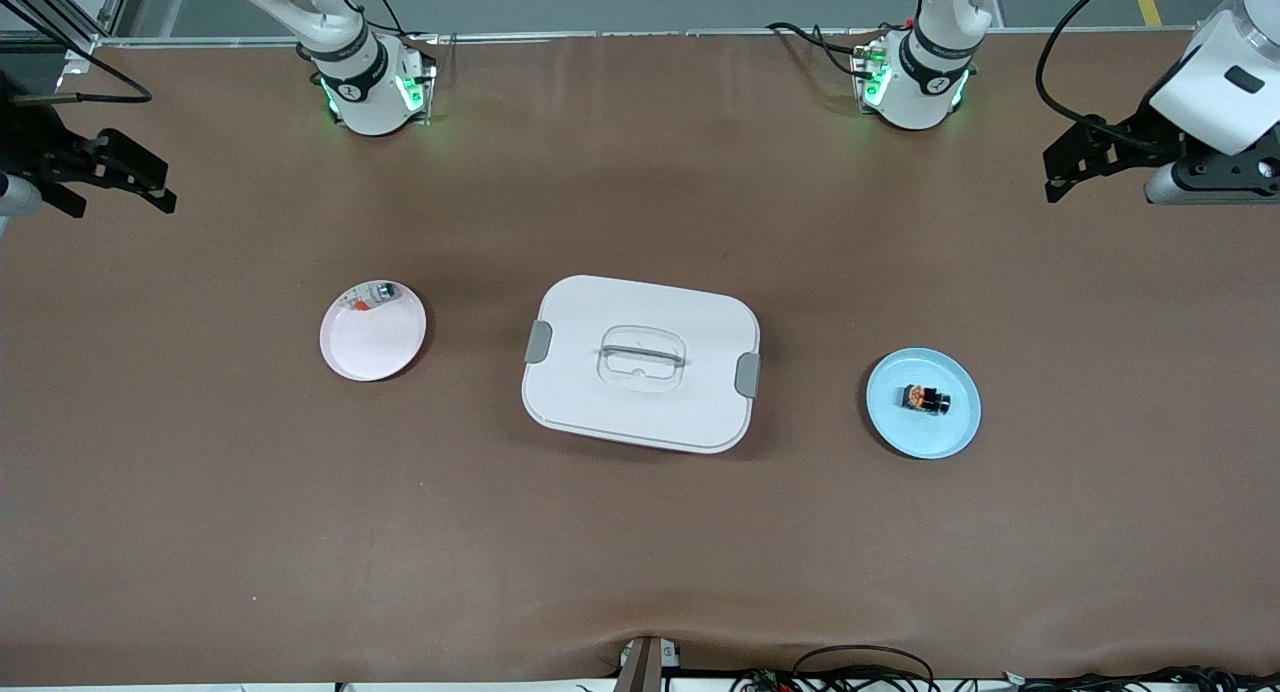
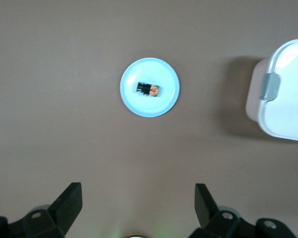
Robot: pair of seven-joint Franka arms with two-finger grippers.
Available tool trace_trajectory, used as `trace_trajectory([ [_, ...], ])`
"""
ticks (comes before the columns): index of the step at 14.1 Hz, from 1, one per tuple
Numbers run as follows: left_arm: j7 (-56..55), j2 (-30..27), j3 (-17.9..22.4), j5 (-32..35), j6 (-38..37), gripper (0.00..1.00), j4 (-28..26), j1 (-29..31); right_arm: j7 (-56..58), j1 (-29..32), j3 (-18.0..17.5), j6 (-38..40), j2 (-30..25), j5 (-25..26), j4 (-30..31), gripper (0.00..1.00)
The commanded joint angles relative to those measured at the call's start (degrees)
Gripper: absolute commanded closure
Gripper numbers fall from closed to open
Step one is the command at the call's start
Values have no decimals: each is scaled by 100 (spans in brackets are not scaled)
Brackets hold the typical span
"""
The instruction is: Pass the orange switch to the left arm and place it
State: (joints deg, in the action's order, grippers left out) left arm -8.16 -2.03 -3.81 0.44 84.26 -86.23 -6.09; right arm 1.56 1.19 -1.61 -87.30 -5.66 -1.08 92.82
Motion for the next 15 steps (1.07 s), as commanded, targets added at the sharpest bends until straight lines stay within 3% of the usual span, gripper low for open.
trace_trajectory([
  [1, -98, -184, 118, -141, 170, 0, -210, -76, 73, 4, 20, -94, -163, -85, 140, 0],
  [15, -142, -105, 136, -150, 267, 0, -87, -76, -121, 48, 64, -50, -163, -270, 148, 0],
])
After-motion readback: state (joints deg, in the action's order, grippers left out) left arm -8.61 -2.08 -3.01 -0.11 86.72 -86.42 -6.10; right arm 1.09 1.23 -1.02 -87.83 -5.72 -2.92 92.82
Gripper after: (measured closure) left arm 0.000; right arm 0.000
